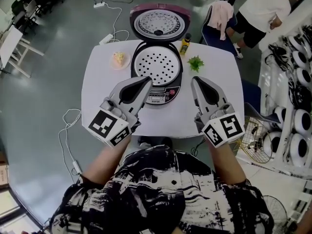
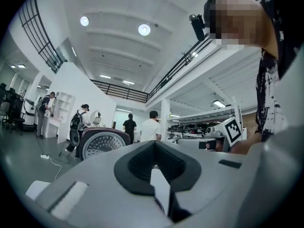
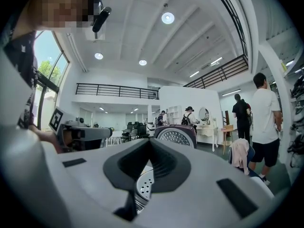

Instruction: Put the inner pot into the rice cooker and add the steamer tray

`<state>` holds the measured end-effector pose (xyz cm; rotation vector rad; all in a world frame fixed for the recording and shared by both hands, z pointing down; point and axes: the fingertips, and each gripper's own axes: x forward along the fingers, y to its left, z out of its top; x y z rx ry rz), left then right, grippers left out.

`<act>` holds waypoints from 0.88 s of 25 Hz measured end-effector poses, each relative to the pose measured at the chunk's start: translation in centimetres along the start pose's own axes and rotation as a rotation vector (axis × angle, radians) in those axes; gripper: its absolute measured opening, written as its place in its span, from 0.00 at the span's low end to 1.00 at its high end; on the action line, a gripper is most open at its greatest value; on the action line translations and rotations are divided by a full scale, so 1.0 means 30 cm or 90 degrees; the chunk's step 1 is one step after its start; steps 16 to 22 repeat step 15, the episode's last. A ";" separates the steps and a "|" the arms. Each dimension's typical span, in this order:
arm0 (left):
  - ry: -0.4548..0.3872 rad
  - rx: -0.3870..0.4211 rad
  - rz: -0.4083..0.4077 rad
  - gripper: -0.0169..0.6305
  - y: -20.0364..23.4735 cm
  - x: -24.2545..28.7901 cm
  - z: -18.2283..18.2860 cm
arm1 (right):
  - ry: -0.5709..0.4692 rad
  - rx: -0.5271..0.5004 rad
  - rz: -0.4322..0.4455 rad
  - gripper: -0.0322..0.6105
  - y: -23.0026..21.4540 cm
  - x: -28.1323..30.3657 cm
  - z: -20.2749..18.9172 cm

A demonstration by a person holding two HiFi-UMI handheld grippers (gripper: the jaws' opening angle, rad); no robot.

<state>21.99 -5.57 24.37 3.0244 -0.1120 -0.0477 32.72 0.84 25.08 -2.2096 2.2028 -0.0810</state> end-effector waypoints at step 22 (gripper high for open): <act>0.008 -0.002 -0.004 0.03 0.017 0.013 -0.019 | 0.014 0.001 0.000 0.05 -0.014 0.016 -0.028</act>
